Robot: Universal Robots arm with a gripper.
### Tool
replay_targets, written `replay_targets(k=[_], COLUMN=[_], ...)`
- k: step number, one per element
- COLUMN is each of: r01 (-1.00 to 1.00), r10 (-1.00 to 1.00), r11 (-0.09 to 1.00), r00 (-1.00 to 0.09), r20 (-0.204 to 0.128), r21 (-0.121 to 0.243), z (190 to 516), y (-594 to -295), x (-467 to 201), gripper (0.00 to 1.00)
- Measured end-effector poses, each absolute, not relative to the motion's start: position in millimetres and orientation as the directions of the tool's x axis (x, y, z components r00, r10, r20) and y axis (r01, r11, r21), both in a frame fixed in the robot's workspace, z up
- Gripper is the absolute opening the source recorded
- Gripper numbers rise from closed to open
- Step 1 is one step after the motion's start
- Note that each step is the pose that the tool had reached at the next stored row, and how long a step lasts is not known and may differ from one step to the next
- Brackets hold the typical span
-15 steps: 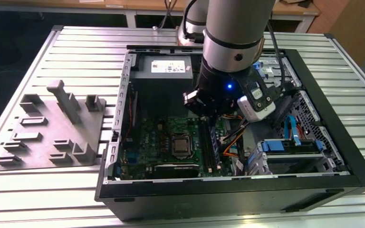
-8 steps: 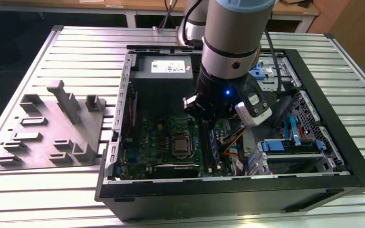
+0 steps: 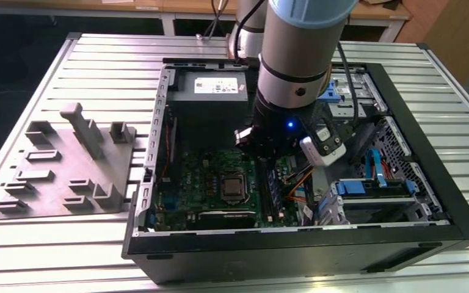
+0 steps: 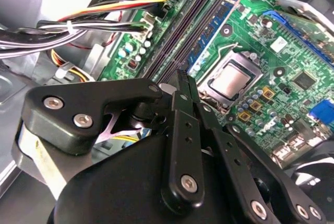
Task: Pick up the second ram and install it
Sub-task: 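Insert the second ram into the second slot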
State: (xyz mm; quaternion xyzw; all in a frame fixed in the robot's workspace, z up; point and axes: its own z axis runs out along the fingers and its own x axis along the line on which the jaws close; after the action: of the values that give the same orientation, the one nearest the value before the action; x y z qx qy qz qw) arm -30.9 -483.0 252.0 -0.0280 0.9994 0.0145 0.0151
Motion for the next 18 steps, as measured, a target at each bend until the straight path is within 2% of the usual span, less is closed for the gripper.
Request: replay_targets(k=[18], r01=[-0.035], r10=[-0.034], r11=[0.999], r00=[-0.999], r20=[-0.031], r21=[0.028], z=[244.0], y=[-486.1], x=[-34.6], gripper=[0.11])
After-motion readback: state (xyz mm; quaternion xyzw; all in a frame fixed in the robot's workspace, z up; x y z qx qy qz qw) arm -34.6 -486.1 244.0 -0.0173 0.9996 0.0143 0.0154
